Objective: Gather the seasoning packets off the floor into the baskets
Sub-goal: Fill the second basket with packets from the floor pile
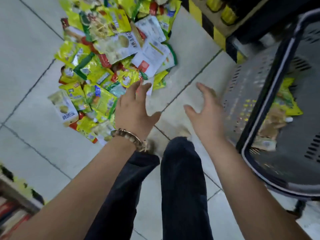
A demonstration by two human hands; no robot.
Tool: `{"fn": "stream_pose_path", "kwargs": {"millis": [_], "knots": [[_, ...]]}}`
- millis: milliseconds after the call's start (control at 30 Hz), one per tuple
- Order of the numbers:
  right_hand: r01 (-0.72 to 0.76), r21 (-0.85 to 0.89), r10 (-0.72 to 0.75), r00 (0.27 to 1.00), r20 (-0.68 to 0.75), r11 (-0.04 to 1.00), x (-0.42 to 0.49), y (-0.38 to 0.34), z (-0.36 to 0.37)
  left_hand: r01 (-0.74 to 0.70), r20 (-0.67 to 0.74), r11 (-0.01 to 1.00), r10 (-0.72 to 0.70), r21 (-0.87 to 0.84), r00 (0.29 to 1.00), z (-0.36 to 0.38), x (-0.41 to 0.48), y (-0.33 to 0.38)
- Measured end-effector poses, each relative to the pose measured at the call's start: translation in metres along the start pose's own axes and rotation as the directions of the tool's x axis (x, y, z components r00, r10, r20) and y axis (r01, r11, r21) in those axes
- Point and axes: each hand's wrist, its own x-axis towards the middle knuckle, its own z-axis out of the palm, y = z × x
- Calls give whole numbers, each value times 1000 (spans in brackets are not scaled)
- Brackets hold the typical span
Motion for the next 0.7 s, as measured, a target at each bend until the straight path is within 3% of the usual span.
{"fn": "stream_pose_path", "kwargs": {"millis": [100,367,567,700], "knots": [[-8,-79,25,974,223,997,10,-13,70,173,-30,985,-173,-13,984,7,-12,-75],[110,-151,-36,906,422,982,43,19,242,424,-65,887,-442,-184,895,94,-23,-237],[363,-262,-180,828,532,894,94,32,381,439,-148,830,-509,-344,848,166,14,-336],[372,-253,-229,861,455,893,133,19,452,400,-213,748,-574,-530,790,196,34,-382]]}}
